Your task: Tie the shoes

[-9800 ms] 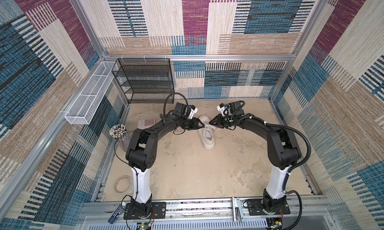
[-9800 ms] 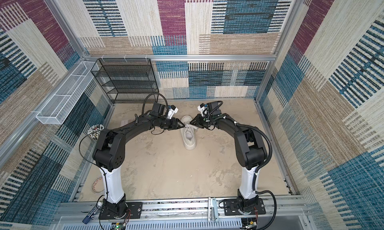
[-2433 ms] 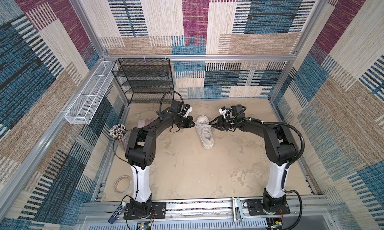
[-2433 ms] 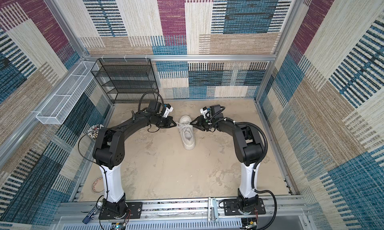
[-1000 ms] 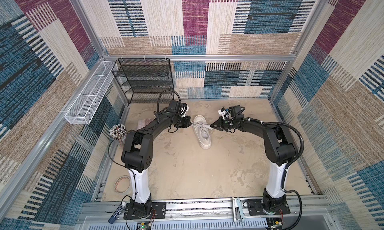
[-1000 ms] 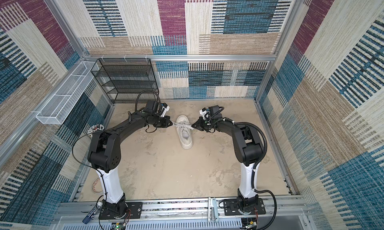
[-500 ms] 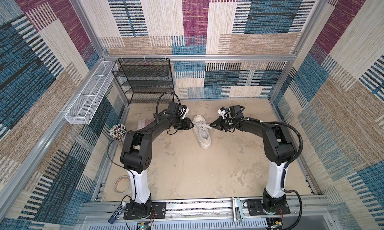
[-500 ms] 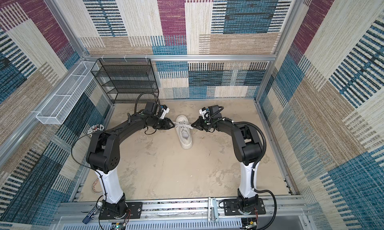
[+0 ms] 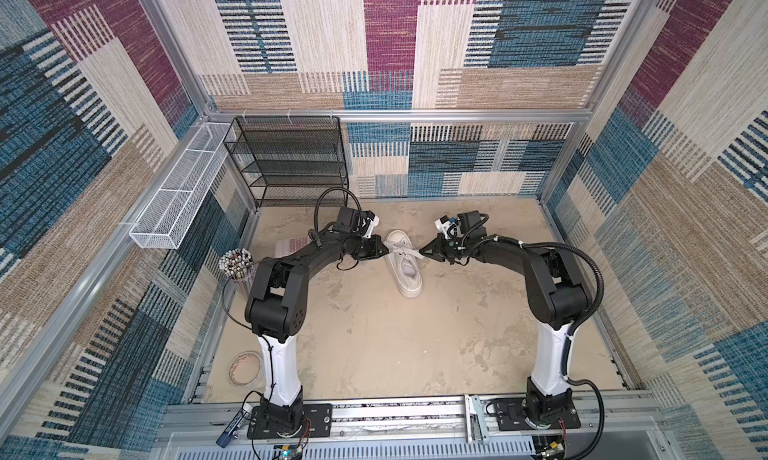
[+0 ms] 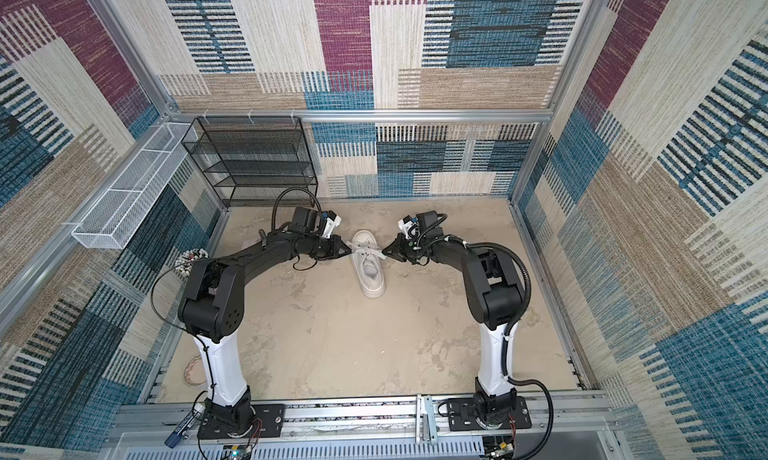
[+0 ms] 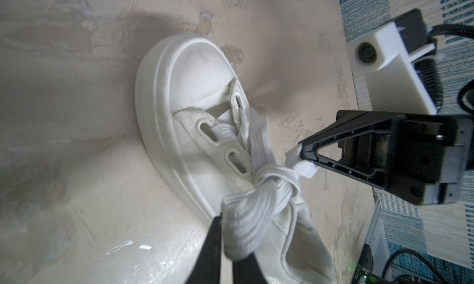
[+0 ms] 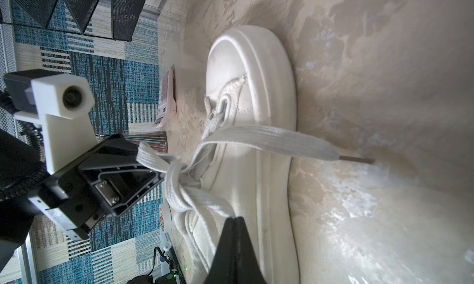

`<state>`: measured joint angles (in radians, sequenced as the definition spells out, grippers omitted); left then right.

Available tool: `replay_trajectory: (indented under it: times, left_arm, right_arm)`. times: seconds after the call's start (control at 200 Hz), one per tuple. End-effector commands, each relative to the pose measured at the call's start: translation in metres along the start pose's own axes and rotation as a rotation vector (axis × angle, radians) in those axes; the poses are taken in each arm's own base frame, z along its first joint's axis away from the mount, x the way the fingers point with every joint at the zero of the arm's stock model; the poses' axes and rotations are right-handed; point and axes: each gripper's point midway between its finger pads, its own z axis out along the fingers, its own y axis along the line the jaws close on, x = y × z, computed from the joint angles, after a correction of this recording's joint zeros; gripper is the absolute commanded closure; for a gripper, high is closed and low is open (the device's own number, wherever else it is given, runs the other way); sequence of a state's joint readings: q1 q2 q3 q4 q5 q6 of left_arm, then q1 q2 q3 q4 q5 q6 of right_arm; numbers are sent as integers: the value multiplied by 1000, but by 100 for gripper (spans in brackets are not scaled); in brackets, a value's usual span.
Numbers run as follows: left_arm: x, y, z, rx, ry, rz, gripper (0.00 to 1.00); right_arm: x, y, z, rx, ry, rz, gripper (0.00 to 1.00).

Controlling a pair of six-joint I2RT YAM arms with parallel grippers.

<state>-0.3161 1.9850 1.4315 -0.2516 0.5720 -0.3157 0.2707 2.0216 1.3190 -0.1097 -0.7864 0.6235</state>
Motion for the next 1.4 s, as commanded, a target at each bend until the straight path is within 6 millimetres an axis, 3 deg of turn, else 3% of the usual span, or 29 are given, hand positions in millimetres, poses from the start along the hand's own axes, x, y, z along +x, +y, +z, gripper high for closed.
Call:
replay_trajectory:
  times: [0.0,0.486,0.696,0.866,1.037,1.102,1.157,1.242,1.272,1.397]
  left_arm:
    - [-7,5,-10,-69,-17,32,100]
    - [9,35,-20,-233,66,49,100]
    - [7,47,-32,-351,104,122,100]
    - [10,50,-38,-392,129,153,100]
    - [18,44,-30,-348,163,167,100]
    - [19,38,-24,-302,169,151,100]
    - [17,33,-21,-264,160,134,75]
    - [10,26,-22,-227,117,107,57]
    - [7,26,-25,-217,97,97,47]
    - [3,30,-46,-212,47,57,38]
  right_arm:
    - [-4,6,0,-23,-3,-29,100]
    - [-2,-5,2,7,-10,-8,100]
    - [-2,-6,3,9,-9,-5,100]
    - [-2,-7,3,10,-10,-3,100]
    - [-4,-4,5,-6,-4,-5,100]
    - [-5,-2,6,-14,-2,-12,70]
    - [-7,0,5,-9,-5,-17,59]
    - [-14,-1,-1,9,-29,-16,55]
    - [-17,-2,-4,11,-40,-13,54]
    - [-26,-11,-20,46,-74,3,53]
